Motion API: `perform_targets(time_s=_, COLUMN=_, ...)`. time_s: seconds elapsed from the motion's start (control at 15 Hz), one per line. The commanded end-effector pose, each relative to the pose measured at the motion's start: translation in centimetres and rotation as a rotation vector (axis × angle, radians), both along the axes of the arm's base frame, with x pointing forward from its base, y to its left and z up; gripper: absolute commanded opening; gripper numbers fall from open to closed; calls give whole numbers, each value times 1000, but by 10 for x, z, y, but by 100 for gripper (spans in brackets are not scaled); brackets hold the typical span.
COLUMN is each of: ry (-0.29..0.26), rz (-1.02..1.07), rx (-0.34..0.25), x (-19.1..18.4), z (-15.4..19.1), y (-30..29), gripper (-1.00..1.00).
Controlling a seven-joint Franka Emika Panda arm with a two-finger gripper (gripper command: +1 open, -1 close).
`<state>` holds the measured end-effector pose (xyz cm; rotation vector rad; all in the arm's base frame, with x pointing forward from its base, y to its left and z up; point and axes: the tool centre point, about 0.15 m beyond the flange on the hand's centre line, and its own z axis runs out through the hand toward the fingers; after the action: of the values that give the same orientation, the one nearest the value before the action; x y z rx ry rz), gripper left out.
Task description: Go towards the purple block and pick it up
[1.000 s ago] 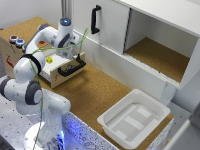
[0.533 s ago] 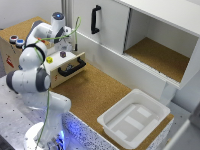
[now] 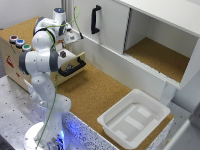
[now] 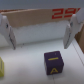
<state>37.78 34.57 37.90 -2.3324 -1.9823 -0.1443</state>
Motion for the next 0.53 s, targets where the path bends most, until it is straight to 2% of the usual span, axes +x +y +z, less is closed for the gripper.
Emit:
perform_targets(time_s=0.0, ry=73, rz=72, rx=-130, x=22, z=-27, y=7, gripper=100)
perform_targets(time_s=0.07, ry=78, rz=65, rx=-124, x=24, z=-32, y=5, gripper=100)
perform_targets(time_s=0.2, ry=45, rz=71, rx=-155, x=24, z=-46, y=2, gripper=100)
perform_targets(time_s=0.33, ry=27, rz=68, rx=-157, x=26, z=-53, y=3, gripper=100)
perform_targets(time_s=0.47, ry=34, rz=71, rx=-157, x=28, z=-57, y=4, gripper=100)
